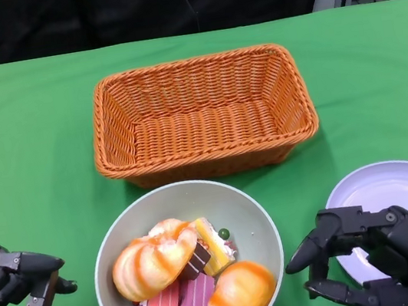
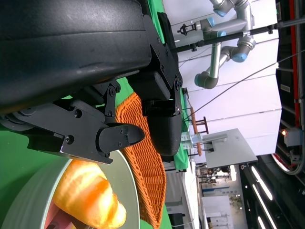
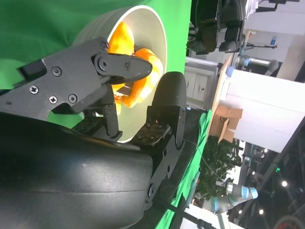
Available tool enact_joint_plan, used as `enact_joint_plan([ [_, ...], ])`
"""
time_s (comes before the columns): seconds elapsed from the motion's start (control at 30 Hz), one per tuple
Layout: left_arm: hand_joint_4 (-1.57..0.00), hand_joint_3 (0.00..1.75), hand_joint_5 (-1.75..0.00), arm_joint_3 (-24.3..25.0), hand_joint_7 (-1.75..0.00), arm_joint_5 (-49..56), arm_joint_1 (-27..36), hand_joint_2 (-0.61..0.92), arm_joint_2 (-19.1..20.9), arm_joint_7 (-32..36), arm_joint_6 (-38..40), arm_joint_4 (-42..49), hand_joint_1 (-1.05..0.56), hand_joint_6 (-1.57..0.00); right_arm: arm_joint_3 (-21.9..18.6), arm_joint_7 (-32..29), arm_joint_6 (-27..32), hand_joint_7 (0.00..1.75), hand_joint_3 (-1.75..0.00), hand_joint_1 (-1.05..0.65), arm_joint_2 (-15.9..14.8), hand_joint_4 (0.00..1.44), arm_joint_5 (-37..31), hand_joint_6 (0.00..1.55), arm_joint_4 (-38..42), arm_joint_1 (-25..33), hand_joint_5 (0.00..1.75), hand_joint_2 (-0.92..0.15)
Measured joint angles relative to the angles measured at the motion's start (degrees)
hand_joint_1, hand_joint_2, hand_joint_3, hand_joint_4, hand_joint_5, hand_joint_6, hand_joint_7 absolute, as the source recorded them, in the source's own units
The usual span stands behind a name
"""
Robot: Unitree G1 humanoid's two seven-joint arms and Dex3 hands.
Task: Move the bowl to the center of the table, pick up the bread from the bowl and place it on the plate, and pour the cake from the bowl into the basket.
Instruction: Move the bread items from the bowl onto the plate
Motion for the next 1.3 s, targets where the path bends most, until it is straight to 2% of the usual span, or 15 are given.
enact_joint_plan([
  [0.13, -0.75, 0.53, -1.42, -0.3, -1.09, 0.1, -0.1, 0.87, -0.2, 0.0, -1.0, 0.3, -0.04, -0.79, 0.0, -1.1, 0.2, 0.38, -0.01, -0.46, -1.9, 0.7, -2.7, 0.74, -8.1, 0.5, 1.06, -0.89],
  [0.2, -0.77, 0.61, -1.4, -0.4, -1.1, 0.1, -0.2, 0.83, -0.2, 0.0, -1.3, 0.4, -0.04, -0.8, 0.0, -2.0, 0.9, 0.25, 0.0, -0.52, -2.4, 0.69, -4.4, 0.76, -11.9, 0.9, 1.01, -0.87],
  [0.3, -0.76, 0.62, -1.4, -0.6, -1.1, 0.0, -0.2, 0.81, -0.2, 0.0, -1.6, 0.9, -0.05, -0.8, 0.0, -3.3, 3.6, 0.16, 0.0, -0.59, -3.1, 0.65, -6.5, 0.77, -18.4, 1.1, 0.95, -0.85],
  [0.43, -0.78, 0.62, -1.39, -1.0, -1.12, -0.4, -0.4, 0.8, -0.1, 0.0, -2.0, 1.7, -0.05, -0.81, -0.1, -5.4, 4.2, 0.09, 0.0, -0.76, -3.7, 0.56, -11.4, 0.76, -22.0, 0.3, 0.86, -0.85],
  [0.6, -0.8, 0.77, -1.38, -1.0, -1.14, -0.7, -0.4, 0.72, -0.2, 0.0, -2.0, 1.9, -0.03, -0.81, 0.0, -8.2, 1.4, 0.03, 0.0, -0.79, -3.8, 0.48, -17.7, 0.72, -23.1, -1.6, 0.73, -0.84],
  [0.77, -0.79, 0.88, -1.4, -1.1, -1.17, -0.8, -0.4, 0.64, -0.3, 0.2, -2.0, 1.9, -0.05, -0.8, 0.0, -9.8, 0.9, 0.01, 0.0, -0.85, -4.7, 0.52, -23.6, 0.7, -24.9, -2.6, 0.59, -0.86],
  [0.97, -0.78, 0.92, -1.41, -1.3, -1.18, -1.8, -0.5, 0.62, -0.3, 0.0, -2.0, 1.9, -0.05, -0.78, 0.5, -15.1, -1.1, 0.0, 0.0, -0.84, -4.5, 0.53, -33.7, 0.69, -23.8, -5.2, 0.56, -0.87],
  [1.07, -0.79, 0.92, -1.4, -1.3, -1.17, -1.8, -0.4, 0.62, -0.3, 0.0, -2.0, 1.8, -0.05, -0.79, 2.4, -20.1, -1.6, 0.01, 0.0, -0.8, -2.8, 0.62, -42.5, 0.71, -23.0, -5.9, 0.44, -0.84],
  [1.17, -0.81, 0.93, -1.4, -1.4, -1.16, -1.9, -0.4, 0.6, -0.3, 0.0, -2.0, 1.3, -0.05, -0.81, 5.1, -26.9, -1.8, 0.01, 0.0, -0.76, -0.1, 0.67, -51.1, 0.73, -20.6, -6.3, 0.38, -0.83],
  [1.3, -0.81, 0.95, -1.4, -1.4, -1.16, -2.0, -0.4, 0.59, -0.3, 0.0, -2.0, 0.8, -0.05, -0.81, 7.2, -31.2, -1.5, 0.01, 0.0, -0.76, 1.1, 0.68, -56.1, 0.73, -18.2, -7.0, 0.36, -0.83],
])
